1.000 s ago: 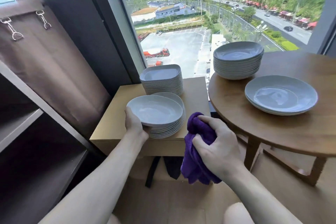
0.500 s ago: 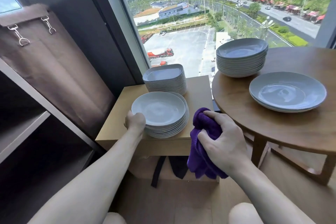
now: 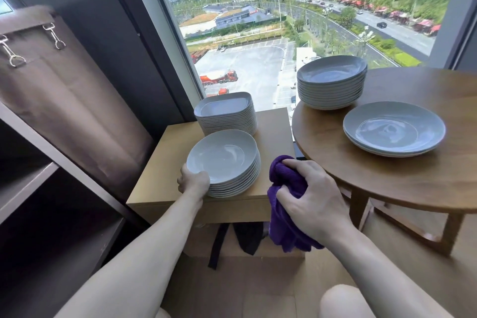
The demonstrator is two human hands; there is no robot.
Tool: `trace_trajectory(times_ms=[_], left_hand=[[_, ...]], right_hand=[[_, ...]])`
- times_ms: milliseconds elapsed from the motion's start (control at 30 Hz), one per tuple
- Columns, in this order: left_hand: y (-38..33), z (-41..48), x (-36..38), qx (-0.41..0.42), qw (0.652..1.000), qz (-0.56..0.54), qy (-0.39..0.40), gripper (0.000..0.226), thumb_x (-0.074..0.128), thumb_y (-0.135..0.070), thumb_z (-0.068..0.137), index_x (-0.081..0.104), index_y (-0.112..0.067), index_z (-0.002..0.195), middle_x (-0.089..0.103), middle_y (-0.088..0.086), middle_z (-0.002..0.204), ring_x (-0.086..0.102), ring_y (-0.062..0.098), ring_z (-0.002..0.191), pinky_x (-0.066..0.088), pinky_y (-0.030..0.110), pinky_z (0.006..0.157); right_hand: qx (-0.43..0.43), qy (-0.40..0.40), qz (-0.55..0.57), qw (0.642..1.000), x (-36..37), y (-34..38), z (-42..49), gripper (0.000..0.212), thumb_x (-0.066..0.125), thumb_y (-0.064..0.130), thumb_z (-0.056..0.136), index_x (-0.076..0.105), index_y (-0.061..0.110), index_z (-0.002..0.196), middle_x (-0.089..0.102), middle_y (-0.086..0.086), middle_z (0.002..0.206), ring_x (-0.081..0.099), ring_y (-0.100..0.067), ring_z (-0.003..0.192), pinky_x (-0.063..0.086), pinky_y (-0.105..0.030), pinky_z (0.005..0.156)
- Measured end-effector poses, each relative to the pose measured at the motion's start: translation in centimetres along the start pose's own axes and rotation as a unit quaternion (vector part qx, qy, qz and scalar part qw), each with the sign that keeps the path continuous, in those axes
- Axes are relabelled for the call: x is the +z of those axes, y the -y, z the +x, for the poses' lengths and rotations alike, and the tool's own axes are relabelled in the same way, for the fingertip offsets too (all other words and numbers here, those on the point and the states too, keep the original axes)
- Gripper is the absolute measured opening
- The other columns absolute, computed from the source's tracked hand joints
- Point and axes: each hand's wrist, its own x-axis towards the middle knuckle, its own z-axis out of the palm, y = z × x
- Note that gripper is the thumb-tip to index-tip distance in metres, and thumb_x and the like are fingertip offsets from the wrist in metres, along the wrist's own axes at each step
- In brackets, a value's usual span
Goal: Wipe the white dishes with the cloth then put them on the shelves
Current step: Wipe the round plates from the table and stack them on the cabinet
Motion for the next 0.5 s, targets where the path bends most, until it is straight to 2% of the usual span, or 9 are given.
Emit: trace_trajectory(times_ms=[67,133,267,333,400,467,500], left_hand=[[-0.6,-0.5,-0.4,0.007,0.998,0.068,-0.006,0.083,0.057,-0.016,0.095,0.013,-0.02,0.166,0.024,0.013,0.164,0.023,0.037,0.15,0.031,0.05,0.119],[-1.5,-1.5,-0.8,0.06,0.991,0.115,-0.038,0.089,0.064,-0.025,0.095,0.011,-0.014,0.165,0.017,0.012,0.168,0.017,0.036,0.153,0.025,0.051,0.121],[-4.1,-5.1,-0.4,0.223,0.968,0.099,-0.059,0.072,0.064,-0.02,0.092,0.032,-0.01,0.156,0.025,0.01,0.164,0.022,0.03,0.15,0.027,0.05,0.121],[-5.6,-7.3,0.8,0.27,0.961,0.057,-0.027,0.057,0.062,-0.012,0.091,0.044,-0.013,0.146,0.032,0.006,0.157,0.029,0.027,0.146,0.031,0.045,0.119],[-7.3,-9.6,2.4,0.281,0.959,0.002,0.034,0.044,0.057,-0.007,0.092,0.051,-0.017,0.135,0.038,0.002,0.146,0.04,0.023,0.137,0.039,0.042,0.114],[-8.6,-11.6,4.5,0.279,0.955,-0.033,0.097,0.035,0.055,-0.006,0.094,0.056,-0.018,0.127,0.045,0.002,0.134,0.054,0.019,0.119,0.049,0.035,0.096],[-9.1,-12.6,5.7,0.276,0.952,-0.04,0.125,0.033,0.055,-0.006,0.095,0.057,-0.017,0.126,0.049,0.003,0.131,0.057,0.015,0.112,0.049,0.029,0.087]], right_hand=[[0.007,-0.001,-0.004,1.0,-0.1,-0.1,0.1,0.047,0.06,0.045,0.077,0.06,0.043,0.124,0.056,0.025,0.115,0.055,0.002,0.101,0.041,-0.013,0.081],[0.014,-0.007,-0.004,1.0,-0.3,-0.2,0.3,0.047,0.059,0.047,0.076,0.06,0.044,0.123,0.055,0.025,0.114,0.055,0.003,0.101,0.041,-0.013,0.08],[0.034,-0.028,0.007,0.999,-1.3,-0.2,0.8,0.046,0.058,0.047,0.074,0.061,0.045,0.12,0.056,0.025,0.112,0.056,0.003,0.099,0.041,-0.014,0.08],[0.052,-0.051,0.007,0.997,-2.4,-0.5,1.0,0.043,0.06,0.044,0.075,0.062,0.045,0.119,0.056,0.024,0.111,0.056,0.001,0.098,0.042,-0.016,0.082],[0.07,-0.083,-0.002,0.994,-3.9,-1.1,1.3,0.042,0.062,0.043,0.077,0.063,0.042,0.118,0.058,0.02,0.11,0.056,-0.001,0.098,0.041,-0.015,0.081],[0.094,-0.125,-0.002,0.988,-5.7,-1.8,1.6,0.043,0.065,0.039,0.078,0.065,0.037,0.121,0.061,0.016,0.111,0.055,-0.003,0.099,0.038,-0.01,0.081],[0.108,-0.147,0.0,0.983,-6.6,-2.1,1.8,0.042,0.067,0.037,0.078,0.066,0.035,0.121,0.061,0.015,0.11,0.055,-0.003,0.1,0.036,-0.007,0.081]])
